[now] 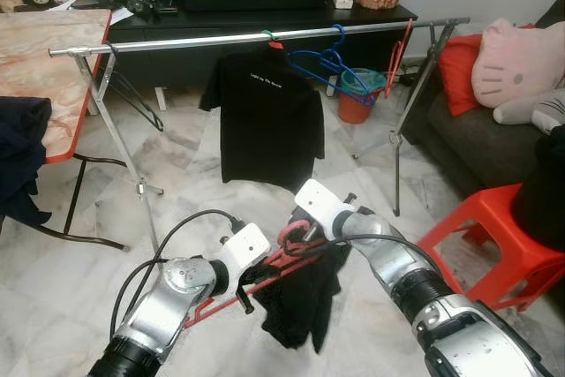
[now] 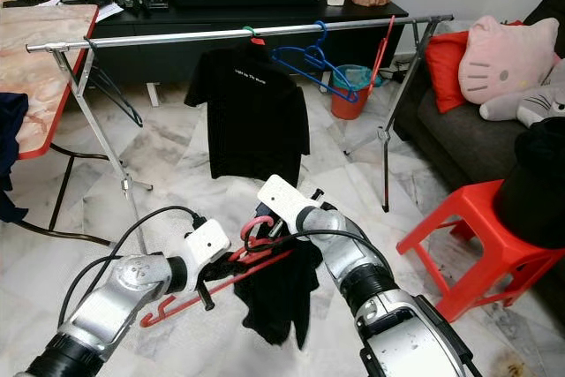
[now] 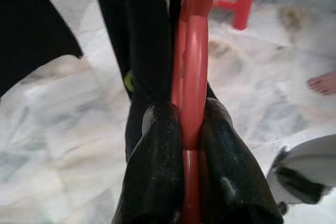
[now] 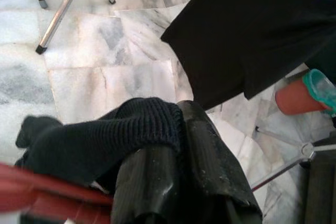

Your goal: Hang hanger

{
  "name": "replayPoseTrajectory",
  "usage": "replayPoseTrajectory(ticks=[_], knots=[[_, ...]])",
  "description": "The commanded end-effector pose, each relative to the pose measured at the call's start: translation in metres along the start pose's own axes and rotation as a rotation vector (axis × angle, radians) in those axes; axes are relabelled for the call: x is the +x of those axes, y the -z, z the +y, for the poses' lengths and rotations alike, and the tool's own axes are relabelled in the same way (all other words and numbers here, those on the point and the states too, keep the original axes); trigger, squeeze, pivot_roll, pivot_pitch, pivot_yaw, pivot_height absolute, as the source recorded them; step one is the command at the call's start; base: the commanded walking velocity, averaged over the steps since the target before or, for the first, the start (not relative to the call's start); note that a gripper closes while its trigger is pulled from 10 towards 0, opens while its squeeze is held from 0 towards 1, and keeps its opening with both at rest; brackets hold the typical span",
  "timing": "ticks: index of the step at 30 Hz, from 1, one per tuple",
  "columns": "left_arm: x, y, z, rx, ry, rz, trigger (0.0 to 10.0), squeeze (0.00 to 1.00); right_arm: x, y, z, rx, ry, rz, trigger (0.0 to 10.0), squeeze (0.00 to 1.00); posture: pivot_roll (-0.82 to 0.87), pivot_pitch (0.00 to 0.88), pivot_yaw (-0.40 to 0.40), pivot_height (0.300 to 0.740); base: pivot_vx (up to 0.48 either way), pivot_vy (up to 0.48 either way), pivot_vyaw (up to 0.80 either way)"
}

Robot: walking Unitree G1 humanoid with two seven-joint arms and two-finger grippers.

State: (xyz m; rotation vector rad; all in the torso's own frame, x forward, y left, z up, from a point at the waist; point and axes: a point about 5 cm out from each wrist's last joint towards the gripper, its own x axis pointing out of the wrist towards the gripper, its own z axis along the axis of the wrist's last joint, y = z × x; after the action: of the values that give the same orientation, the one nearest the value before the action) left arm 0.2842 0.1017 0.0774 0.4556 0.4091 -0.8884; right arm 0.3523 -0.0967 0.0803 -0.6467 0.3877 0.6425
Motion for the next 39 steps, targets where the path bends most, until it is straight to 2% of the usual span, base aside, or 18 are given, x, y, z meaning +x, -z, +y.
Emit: replayPoseTrajectory(ticks=[1,8,13,19,22,23,29,32,36,39], knots=[[0.003,0.002,0.005,-0.002,-0.057,0.035,10.0,0.00,0.000,-0.016,0.002,-0.022,-0.014,-0.064,10.0,0.00,0.00,0.000,-0.128,0.740,0.000,0.000,0.00],[0.008,0.000,0.006,0.007,-0.077,0.020,10.0,0.00,0.000,-0.018,0.004,-0.026,-0.019,-0.068,10.0,0.00,0.00,0.000,-0.126,0.740,0.000,0.000,0.00],[0.013,0.000,0.010,0.001,-0.154,0.056,10.0,0.00,0.001,-0.024,0.005,-0.012,-0.021,-0.080,10.0,0.00,0.00,0.000,-0.127,0.740,0.000,0.000,0.00],[0.015,-0.002,0.017,-0.018,-0.246,0.055,10.0,0.00,0.000,-0.016,-0.003,-0.008,0.037,-0.035,10.0,0.00,0.00,0.000,-0.128,0.740,0.000,0.000,0.00],[0.016,-0.001,0.014,-0.017,-0.217,0.059,10.0,0.00,-0.001,-0.014,-0.004,0.000,0.047,-0.026,10.0,0.00,0.00,0.000,-0.127,0.740,0.000,0.000,0.00],[0.017,0.000,0.013,-0.028,-0.210,0.060,10.0,0.00,-0.001,-0.014,-0.004,0.003,0.051,-0.026,10.0,0.00,0.00,0.000,-0.127,0.740,0.000,0.000,0.00],[0.019,-0.001,0.020,-0.083,-0.329,0.078,10.0,0.00,0.000,-0.019,-0.004,0.006,0.062,-0.029,10.0,0.00,0.01,0.000,-0.129,0.740,0.000,0.000,0.00],[0.023,-0.002,0.016,-0.100,-0.301,0.077,10.0,0.00,0.001,-0.021,-0.004,0.008,0.070,-0.035,10.0,0.00,0.01,0.000,-0.130,0.740,0.000,0.000,0.00],[0.029,0.000,0.002,-0.100,-0.209,0.097,10.0,0.00,0.000,-0.026,-0.005,0.009,0.073,-0.047,10.0,0.00,0.00,0.000,-0.128,0.740,0.000,0.000,0.00],[0.031,0.002,-0.001,-0.122,-0.217,0.124,10.0,0.00,0.001,-0.029,-0.004,0.014,0.070,-0.057,10.0,0.00,0.00,0.000,-0.126,0.740,0.000,0.000,0.00]])
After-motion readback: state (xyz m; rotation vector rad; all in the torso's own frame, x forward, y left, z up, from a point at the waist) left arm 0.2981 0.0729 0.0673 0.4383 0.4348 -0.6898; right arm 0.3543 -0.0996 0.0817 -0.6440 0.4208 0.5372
